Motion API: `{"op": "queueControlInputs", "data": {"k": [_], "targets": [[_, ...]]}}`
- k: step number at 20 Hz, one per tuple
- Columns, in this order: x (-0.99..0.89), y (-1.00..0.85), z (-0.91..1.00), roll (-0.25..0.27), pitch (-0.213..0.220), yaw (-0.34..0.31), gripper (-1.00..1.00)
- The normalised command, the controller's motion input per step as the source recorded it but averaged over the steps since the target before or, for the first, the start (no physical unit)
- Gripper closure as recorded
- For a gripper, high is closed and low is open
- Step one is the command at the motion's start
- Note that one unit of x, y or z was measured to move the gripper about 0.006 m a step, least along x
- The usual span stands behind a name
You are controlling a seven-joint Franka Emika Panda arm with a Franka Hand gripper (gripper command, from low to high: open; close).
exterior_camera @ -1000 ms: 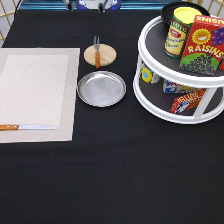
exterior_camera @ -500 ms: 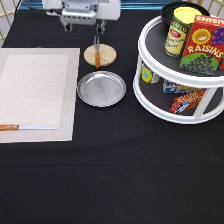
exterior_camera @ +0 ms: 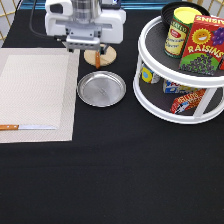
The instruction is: Arrange plate and fork
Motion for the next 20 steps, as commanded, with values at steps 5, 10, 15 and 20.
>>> {"op": "queueControlInputs", "data": {"k": [5, 10, 15, 20], "targets": [[0.4, 0.07, -0.35, 0.035, 0.0, 0.087, -1.0], [0.24, 0.09, -0.42, 0.044, 0.0, 0.054, -1.0], [0.19, 0.06, -0.4, 0.05, 0.0, 0.024, -1.0], [0.2, -0.01, -0.35, 0.084, 0.011, 0.002, -1.0]]}}
